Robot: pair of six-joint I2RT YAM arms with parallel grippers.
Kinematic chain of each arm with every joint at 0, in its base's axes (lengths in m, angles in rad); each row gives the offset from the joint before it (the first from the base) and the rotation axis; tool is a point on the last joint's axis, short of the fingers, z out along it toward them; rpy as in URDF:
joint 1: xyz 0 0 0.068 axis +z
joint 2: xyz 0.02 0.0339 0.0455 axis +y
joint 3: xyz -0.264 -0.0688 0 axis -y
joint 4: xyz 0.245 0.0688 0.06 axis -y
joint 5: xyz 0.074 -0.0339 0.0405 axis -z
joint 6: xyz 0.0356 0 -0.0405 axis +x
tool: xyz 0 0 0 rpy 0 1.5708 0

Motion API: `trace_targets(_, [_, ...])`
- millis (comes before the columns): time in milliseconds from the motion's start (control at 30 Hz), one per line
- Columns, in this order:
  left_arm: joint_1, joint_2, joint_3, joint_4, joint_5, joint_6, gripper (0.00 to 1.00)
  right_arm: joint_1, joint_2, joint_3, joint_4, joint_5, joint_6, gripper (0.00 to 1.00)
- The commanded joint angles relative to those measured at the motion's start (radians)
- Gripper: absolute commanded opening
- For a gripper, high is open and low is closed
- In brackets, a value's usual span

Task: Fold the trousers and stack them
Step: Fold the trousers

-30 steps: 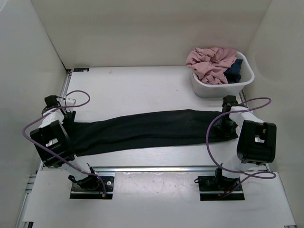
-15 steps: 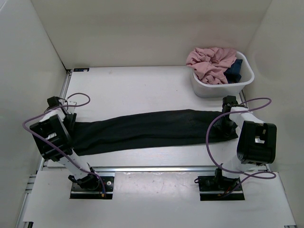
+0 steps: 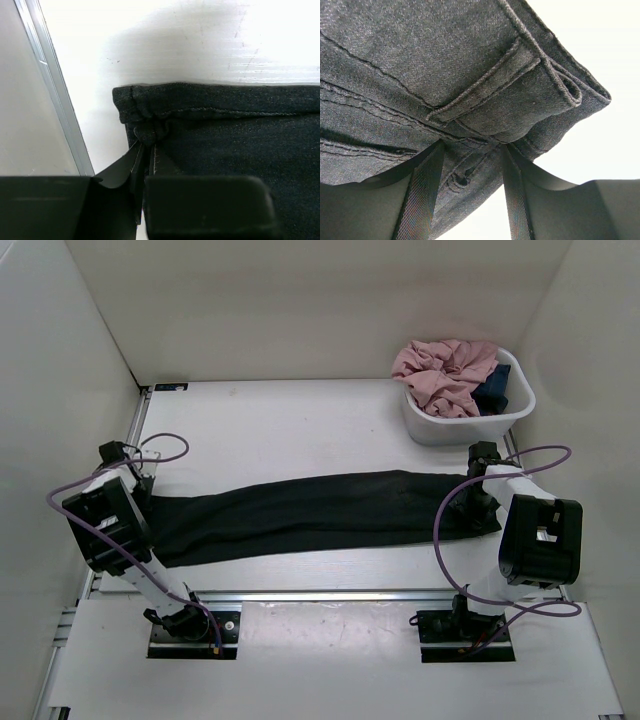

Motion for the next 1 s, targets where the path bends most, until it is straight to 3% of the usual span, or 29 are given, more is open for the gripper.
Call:
trace_targets(0, [0.004, -0.038, 0.054, 0.022, -0.008, 0.002, 0.15, 0.003, 0.000, -0.020, -0.064, 0.029, -0.031, 0.54])
trace_targets(267, [0.004, -0.152, 0.102, 0.022, -0.002, 0.002, 0.15, 0.003, 0.021, -0.040, -0.055, 0.029, -0.031, 0.54])
trace_targets(467, [0.004, -0.062, 0.093, 0.001, -0.049, 0.013, 0.16, 0.003, 0.021, -0.040, -0.055, 0.029, -0.040, 0.55])
trace_targets(600, [0.004, -0.022, 0.083, 0.001, -0.105, 0.013, 0.47, 0.013, -0.002, -0.020, -0.055, 0.020, -0.121, 0.63])
trace_targets(667, [0.004, -0.055, 0.083, -0.009, -0.105, 0.013, 0.51, 0.046, -0.066, 0.010, -0.055, 0.020, -0.167, 0.67])
trace_targets(733, [0.013, -0.109, 0.093, -0.009, -0.096, 0.026, 0.66, 0.098, -0.141, 0.059, -0.055, -0.009, -0.252, 0.72])
trace_targets(833, [0.013, -0.195, 0.129, -0.050, -0.083, 0.061, 0.73, 0.158, -0.201, 0.145, -0.068, -0.066, -0.357, 0.76])
trace_targets(967, [0.013, -0.249, 0.176, -0.241, -0.031, 0.140, 0.72, 0.269, -0.230, 0.216, -0.101, -0.185, -0.492, 0.77])
